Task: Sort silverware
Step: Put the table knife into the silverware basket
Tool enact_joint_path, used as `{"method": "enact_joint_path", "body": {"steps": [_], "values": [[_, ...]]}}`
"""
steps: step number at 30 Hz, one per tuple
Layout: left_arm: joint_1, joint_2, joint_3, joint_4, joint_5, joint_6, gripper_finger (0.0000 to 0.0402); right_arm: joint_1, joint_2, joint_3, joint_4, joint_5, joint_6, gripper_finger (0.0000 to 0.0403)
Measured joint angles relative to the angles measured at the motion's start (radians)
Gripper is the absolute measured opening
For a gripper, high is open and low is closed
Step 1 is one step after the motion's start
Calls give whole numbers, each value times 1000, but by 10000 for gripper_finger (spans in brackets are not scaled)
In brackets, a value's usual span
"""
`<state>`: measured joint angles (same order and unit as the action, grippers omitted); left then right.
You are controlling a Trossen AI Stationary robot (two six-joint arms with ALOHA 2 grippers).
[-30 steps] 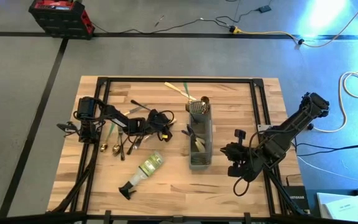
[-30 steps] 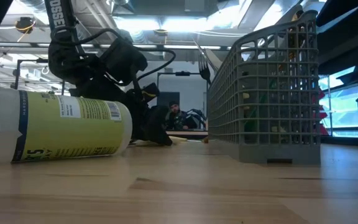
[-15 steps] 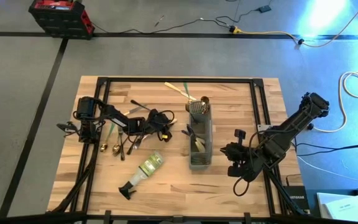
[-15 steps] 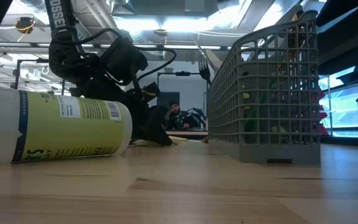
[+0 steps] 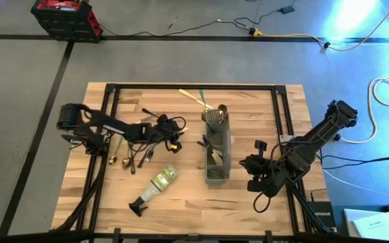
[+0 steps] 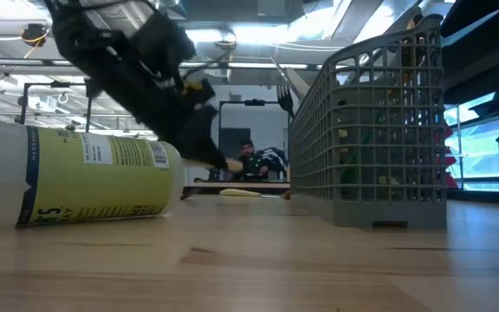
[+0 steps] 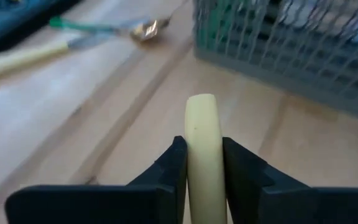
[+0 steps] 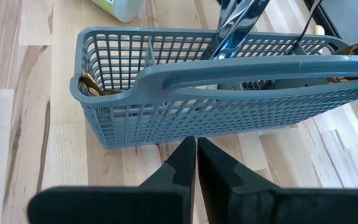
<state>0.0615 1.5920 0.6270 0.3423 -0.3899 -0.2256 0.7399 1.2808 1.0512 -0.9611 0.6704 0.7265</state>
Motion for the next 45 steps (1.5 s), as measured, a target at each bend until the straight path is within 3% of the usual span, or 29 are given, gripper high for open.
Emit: {"method": "enact_joint_path", "body": {"steps": [4,8,13,18,26,35,40,45], "values": [[-8,-125,4,-83,41,63,59,0,0,0,0,0,0,0],[-19,-255,91,-280,126,107,59,0,0,0,-2,0,0,0],[-73,-279,309,-611,164,217,59,-1,0,0,-5,1,0,0],[-136,-258,546,-775,121,321,59,-1,0,0,1,9,1,0],[-167,-100,831,-896,91,523,59,-1,0,0,0,9,0,0],[-187,168,1147,-1075,-3,903,59,-1,0,0,1,7,1,0],[-252,244,1207,-1094,-132,1219,59,-1,0,0,-12,9,-1,0],[-298,288,1207,-1086,-183,1466,59,-1,0,0,-14,15,-2,0]]}}
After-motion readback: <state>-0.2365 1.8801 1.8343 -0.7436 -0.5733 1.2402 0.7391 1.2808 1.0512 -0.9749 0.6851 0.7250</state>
